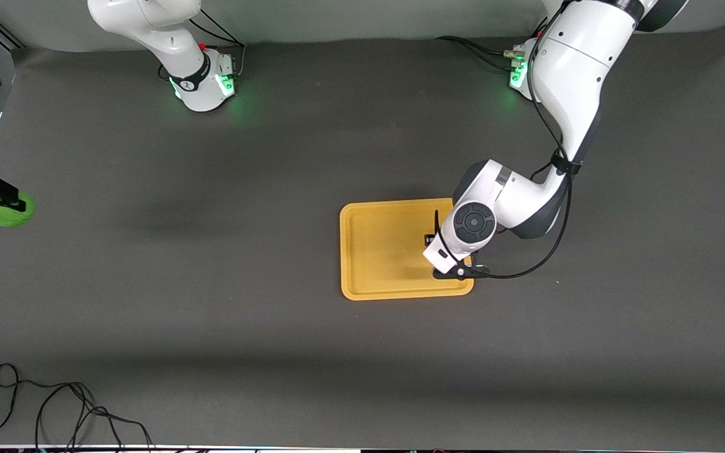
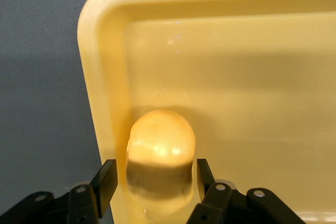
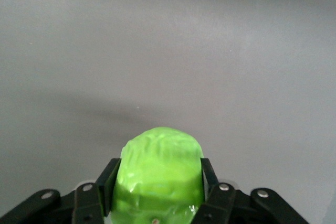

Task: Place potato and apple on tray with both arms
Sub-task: 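Release the potato on the tray while the right gripper lifts the apple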

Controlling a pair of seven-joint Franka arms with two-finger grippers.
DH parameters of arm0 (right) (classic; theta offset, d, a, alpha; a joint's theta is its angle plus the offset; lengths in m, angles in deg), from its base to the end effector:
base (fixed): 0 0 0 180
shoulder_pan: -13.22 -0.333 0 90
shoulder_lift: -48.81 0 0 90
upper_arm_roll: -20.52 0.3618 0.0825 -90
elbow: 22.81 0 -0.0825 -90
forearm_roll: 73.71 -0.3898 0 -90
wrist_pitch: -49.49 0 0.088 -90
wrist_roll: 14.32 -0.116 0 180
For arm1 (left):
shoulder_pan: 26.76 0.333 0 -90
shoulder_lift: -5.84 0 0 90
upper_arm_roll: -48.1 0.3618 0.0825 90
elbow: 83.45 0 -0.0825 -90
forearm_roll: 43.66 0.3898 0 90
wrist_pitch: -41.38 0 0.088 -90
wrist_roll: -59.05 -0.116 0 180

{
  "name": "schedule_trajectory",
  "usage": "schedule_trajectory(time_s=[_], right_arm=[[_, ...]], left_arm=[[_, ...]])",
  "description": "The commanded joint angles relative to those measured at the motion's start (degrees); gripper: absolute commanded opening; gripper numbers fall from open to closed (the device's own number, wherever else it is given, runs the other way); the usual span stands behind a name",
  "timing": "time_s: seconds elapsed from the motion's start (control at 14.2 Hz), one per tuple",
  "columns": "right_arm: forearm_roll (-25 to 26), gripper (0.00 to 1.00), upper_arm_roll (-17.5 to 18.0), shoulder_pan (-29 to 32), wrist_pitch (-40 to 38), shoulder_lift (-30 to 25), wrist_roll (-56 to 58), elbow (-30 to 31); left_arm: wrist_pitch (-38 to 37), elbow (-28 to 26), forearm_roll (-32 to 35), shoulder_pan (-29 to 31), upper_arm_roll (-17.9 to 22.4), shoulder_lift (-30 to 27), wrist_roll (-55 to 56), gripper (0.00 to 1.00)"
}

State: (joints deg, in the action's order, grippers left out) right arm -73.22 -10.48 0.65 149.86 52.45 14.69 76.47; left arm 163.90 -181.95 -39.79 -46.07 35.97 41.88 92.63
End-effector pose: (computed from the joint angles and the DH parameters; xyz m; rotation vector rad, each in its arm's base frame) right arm 0.5567 -0.1778 0.5675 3.1037 0.2905 -0.0764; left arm 0.5882 -0.3379 0.2383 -3.0834 -0.0350 0.3157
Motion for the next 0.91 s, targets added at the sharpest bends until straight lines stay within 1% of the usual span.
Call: schedule_trajectory(time_s=[0.0, 0.14, 0.28, 0.35, 0.49, 0.56, 0.7, 0.84], right_arm=[[-0.57, 0.22, -0.2, -1.22, -1.4, 1.81, -1.14, -3.03], [-1.1, 0.22, -0.2, -3.33, -1.4, 3.73, -1.49, -5.4], [-1.19, 0.22, -0.2, -5.53, -1.49, 5.93, -5.17, -7.95], [-1.19, 0.22, -0.11, -7.37, -1.49, 6.38, -6.84, -8.39], [-1.36, 0.22, -0.03, -11.41, -1.49, 7.16, -12.1, -10.06], [-2.41, 0.22, 0.06, -13.34, -1.49, 8.21, -14.92, -11.37], [-6.62, 0.22, 0.06, -17.39, -1.57, 11.11, -20.71, -14.97], [-7.87, 0.22, 0.06, -22.21, -1.49, 13.4, -27.65, -17.0]], left_arm=[[0.0, 0.76, 0.96, -0.38, 0.62, -0.01, 1.05, 0.7], [-1.13, 1.46, 0.96, 0.24, 0.79, -1.84, 0.43, 0.81], [-2.01, 1.73, 1.05, 2.69, 0.79, -5.44, -0.44, 0.97], [-3.15, 1.99, 1.13, 5.14, 0.71, -7.38, -2.89, 0.99], [-7.36, 2.52, 1.22, 8.4, 0.79, -11.5, -6.59, 1.0], [-8.86, 2.52, 1.31, 10.68, 0.79, -13.7, -8.6, 1.0], [-12.37, 2.17, 1.4, 14.46, 0.79, -18.36, -14.92, 1.0], [-16.5, 0.33, 1.92, 16.93, 0.79, -23.72, -20.29, 1.0]])
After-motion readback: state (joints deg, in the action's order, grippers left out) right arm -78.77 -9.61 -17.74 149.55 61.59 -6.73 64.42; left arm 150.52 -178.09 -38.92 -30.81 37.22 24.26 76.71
